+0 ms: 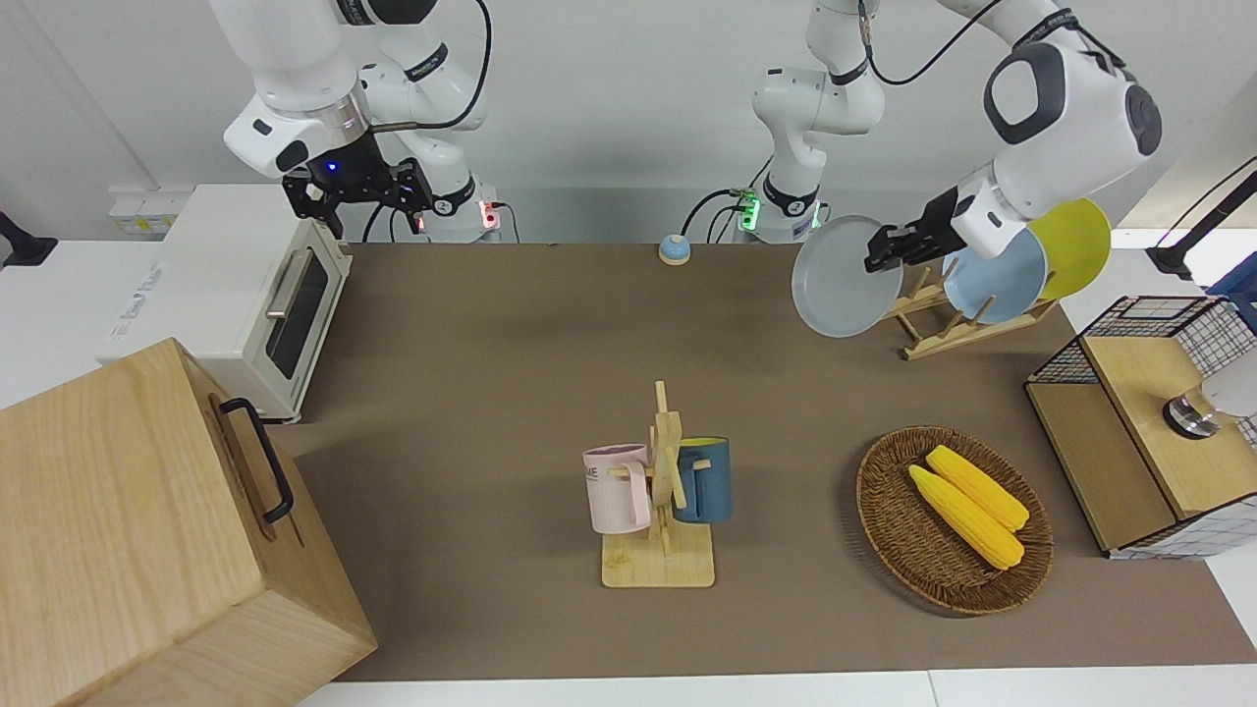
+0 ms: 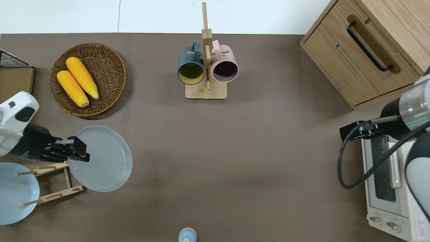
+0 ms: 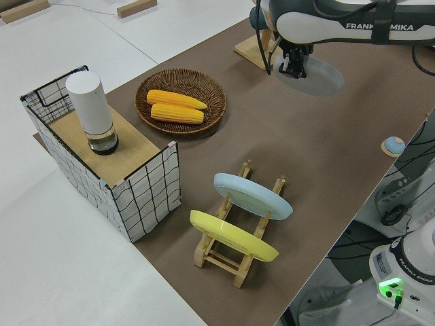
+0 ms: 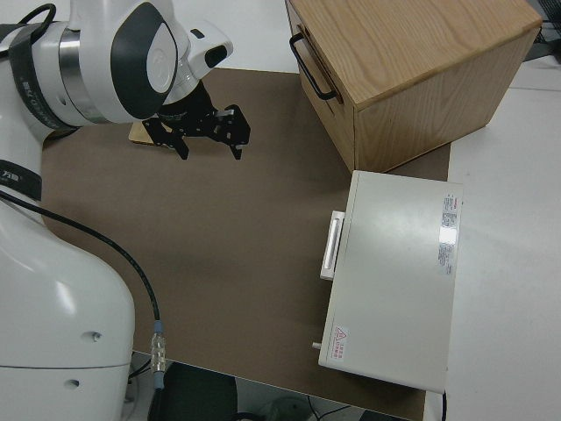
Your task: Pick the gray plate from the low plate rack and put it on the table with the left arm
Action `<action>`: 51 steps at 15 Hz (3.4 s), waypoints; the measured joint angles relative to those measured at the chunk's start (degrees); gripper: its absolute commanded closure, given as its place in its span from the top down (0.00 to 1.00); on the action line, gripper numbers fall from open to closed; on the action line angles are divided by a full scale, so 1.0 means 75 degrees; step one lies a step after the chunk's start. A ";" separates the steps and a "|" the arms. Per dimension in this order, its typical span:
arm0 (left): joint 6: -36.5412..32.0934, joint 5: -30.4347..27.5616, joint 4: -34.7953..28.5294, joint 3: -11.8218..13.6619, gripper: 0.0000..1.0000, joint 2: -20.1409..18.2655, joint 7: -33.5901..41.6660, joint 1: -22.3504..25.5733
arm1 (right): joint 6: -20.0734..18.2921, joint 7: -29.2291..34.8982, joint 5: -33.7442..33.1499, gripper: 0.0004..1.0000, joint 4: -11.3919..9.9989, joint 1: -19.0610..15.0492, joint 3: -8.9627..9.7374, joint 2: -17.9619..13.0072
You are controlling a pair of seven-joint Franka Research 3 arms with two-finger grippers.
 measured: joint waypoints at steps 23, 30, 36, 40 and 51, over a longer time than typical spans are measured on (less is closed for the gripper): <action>0.2344 -0.1304 -0.1515 -0.0749 0.57 0.1211 0.0585 -0.0219 | 0.0000 0.0000 0.0000 0.98 0.0000 0.0000 0.0000 0.0000; 0.2366 -0.1298 -0.1529 -0.0748 0.97 0.1225 0.0615 -0.0219 | 0.0000 0.0000 0.0000 0.98 0.0000 0.0000 0.0000 0.0000; 0.2481 0.0866 -0.1124 -0.0636 0.99 0.0824 0.0660 -0.0213 | 0.0000 0.0000 0.0000 0.98 0.0000 0.0000 0.0000 0.0000; 0.2464 0.1663 -0.0681 -0.0595 0.99 0.0559 0.0590 -0.0209 | 0.0000 0.0000 0.0000 0.98 0.0000 0.0000 0.0000 0.0000; 0.1373 0.3381 0.0594 -0.1617 0.99 -0.0464 0.0132 0.0707 | 0.0000 0.0000 0.0000 0.98 0.0000 0.0000 0.0000 0.0000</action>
